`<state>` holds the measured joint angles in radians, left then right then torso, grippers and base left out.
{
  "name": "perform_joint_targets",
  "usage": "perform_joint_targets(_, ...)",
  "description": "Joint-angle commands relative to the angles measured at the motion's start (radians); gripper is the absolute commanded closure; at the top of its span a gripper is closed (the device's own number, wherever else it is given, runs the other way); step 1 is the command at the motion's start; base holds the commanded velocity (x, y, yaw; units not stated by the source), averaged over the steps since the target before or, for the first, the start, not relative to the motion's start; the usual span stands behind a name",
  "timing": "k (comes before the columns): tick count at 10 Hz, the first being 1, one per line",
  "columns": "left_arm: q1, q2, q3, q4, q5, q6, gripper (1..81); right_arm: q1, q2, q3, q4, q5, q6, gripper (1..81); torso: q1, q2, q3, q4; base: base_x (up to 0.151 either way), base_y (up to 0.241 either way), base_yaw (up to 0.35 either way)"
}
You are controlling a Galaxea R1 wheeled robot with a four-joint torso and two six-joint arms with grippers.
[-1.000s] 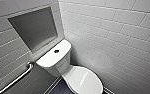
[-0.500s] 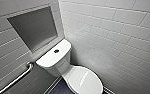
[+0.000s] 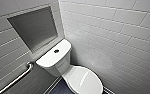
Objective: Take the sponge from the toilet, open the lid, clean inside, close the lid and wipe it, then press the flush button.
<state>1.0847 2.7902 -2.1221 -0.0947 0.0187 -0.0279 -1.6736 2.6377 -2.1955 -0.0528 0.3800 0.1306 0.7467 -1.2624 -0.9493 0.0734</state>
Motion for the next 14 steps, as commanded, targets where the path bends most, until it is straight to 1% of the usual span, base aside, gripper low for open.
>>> perform_joint_targets(1, -0.062, -0.017, 0.036, -0.03, 0.069, -0.003, 1.0, -0.035, -0.008, 0.005, -0.024, -0.072, -0.003, 81.1, 0.0, 0.0, 0.0, 0.0, 0.0, 0.0, 0.0)
perform_joint_targets(2, -0.065, -0.018, 0.042, -0.03, 0.084, -0.003, 1.0, -0.033, -0.006, 0.002, -0.024, -0.072, -0.003, 81.1, 0.064, -0.1, 0.0, 0.0, 0.0, 0.0, 0.0)
perform_joint_targets(4, -0.087, -0.013, 0.042, -0.031, 0.089, -0.003, 1.0, -0.03, -0.005, 0.001, -0.025, -0.072, -0.003, 81.1, 0.072, -0.113, 0.0, 0.0, 0.0, 0.0, 0.0)
perform_joint_targets(5, -0.1, -0.009, 0.044, -0.031, 0.101, -0.004, 1.0, -0.028, -0.003, 0.002, -0.025, -0.072, -0.003, 81.1, 0.087, -0.138, 0.0, 0.0, 0.0, 0.0, 0.0)
perform_joint_targets(6, -0.12, 0.0, 0.044, -0.049, 0.121, -0.003, 1.0, -0.028, -0.003, 0.002, -0.025, -0.072, -0.003, 81.1, 0.109, -0.174, 0.0, 0.0, 0.0, 0.0, 0.0)
perform_joint_targets(7, -0.142, 0.009, 0.045, -0.071, 0.124, -0.003, 1.0, -0.028, -0.003, 0.005, -0.025, -0.072, -0.003, 81.1, 0.133, -0.212, 0.0, 0.0, 0.0, 0.0, 0.0)
perform_joint_targets(8, -0.156, 0.017, 0.054, -0.074, 0.154, -0.004, 1.0, -0.028, -0.003, 0.007, -0.025, -0.072, -0.003, 81.1, 0.156, -0.25, 0.0, 0.0, 0.0, 0.0, 0.0)
perform_joint_targets(9, -0.157, 0.023, 0.056, -0.074, 0.164, -0.004, 1.0, -0.028, -0.003, 0.008, -0.027, -0.072, -0.003, 81.1, 0.178, -0.286, 0.0, -0.096, 0.0, 0.0, 0.0)
perform_joint_targets(10, -0.159, 0.031, 0.057, -0.074, 0.165, -0.003, 1.0, -0.027, -0.002, 0.008, -0.029, -0.072, -0.003, 81.1, 0.195, -0.314, 0.0, -0.104, 0.0, 0.0, 0.0)
perform_joint_targets(11, -0.159, 0.037, 0.059, -0.074, 0.171, -0.003, 1.0, -0.025, -0.002, 0.008, -0.03, -0.072, -0.003, 81.1, 0.213, -0.342, 0.0, -0.125, 0.0, 0.0, 0.0)
perform_joint_targets(12, -0.159, 0.039, 0.066, -0.073, 0.179, -0.003, 1.0, -0.025, -0.003, 0.008, -0.035, -0.072, -0.003, 81.1, 0.233, -0.374, 0.0, -0.156, 0.0, 0.0, 0.0)
perform_joint_targets(14, -0.162, 0.039, 0.1, -0.071, 0.184, -0.003, 1.0, -0.022, -0.002, 0.01, -0.035, -0.072, -0.003, 81.1, 0.277, -0.446, 0.0, -0.225, 0.0, 0.0, 0.0)
